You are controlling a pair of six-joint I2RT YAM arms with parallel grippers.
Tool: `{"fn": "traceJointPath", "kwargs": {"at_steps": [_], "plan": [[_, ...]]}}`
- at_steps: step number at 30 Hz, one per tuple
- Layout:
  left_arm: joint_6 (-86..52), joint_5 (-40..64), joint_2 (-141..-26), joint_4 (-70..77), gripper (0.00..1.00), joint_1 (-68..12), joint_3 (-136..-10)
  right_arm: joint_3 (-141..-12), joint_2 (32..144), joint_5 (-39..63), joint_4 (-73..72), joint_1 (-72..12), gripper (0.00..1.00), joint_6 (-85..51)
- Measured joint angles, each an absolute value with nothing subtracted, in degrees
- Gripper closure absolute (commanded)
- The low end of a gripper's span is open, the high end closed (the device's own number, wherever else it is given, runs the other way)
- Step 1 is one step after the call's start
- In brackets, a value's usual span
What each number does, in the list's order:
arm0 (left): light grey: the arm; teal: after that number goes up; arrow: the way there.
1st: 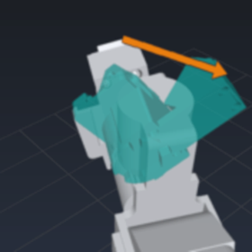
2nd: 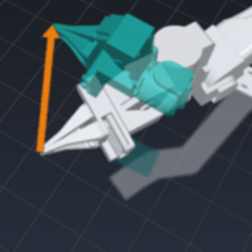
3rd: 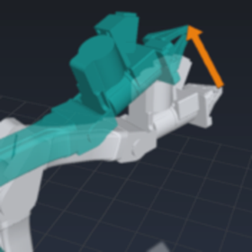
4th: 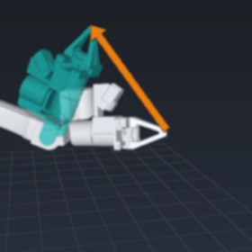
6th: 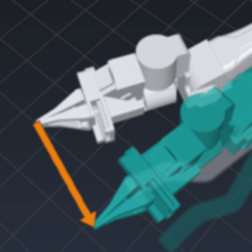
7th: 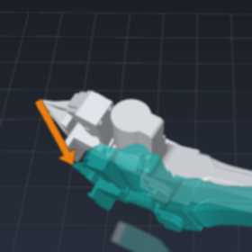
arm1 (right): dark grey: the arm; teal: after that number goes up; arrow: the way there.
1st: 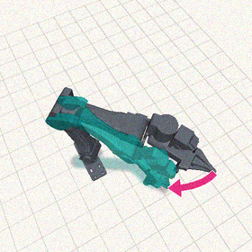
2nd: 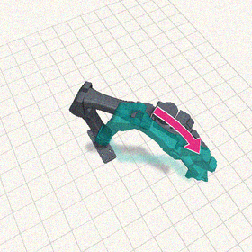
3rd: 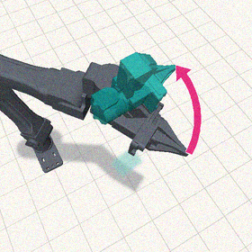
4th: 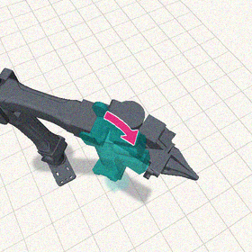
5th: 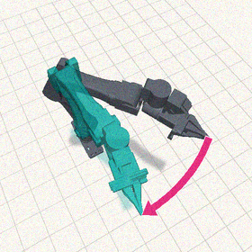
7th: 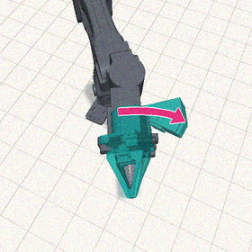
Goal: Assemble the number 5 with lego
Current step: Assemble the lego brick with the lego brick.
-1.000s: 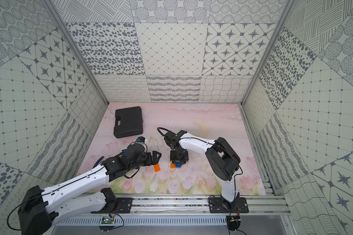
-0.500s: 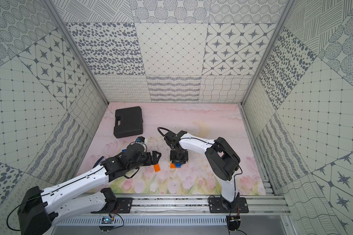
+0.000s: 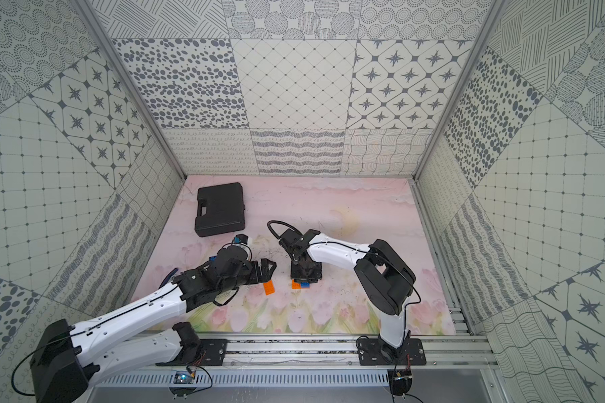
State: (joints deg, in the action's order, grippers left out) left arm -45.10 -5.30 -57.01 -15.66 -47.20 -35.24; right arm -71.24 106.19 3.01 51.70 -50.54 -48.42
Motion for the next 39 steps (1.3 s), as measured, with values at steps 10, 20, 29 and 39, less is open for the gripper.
{"fn": "traceJointPath", "kwargs": {"at_steps": [10, 20, 29, 39], "plan": [[-45.12, -5.28, -57.04, -15.64, 0.01, -47.2, -35.24, -68.4, 103.94, 0.58, 48.45, -51.53, 0.45, -47.4], [-45.19, -5.1, -57.95, -15.62, 0.01, -47.2, -35.24, -66.63, 99.9, -0.75, 47.7, -52.45, 0.52, -47.37], [-45.52, -4.89, -58.5, -15.62, 0.01, -47.2, -35.35, -66.78, 100.79, -1.56, 47.46, -52.49, 0.68, -47.97], [-45.52, -4.89, -58.46, -15.62, 0.01, -47.2, -35.35, -65.06, 101.23, -1.26, 45.98, -52.49, 0.83, -48.75]]}}
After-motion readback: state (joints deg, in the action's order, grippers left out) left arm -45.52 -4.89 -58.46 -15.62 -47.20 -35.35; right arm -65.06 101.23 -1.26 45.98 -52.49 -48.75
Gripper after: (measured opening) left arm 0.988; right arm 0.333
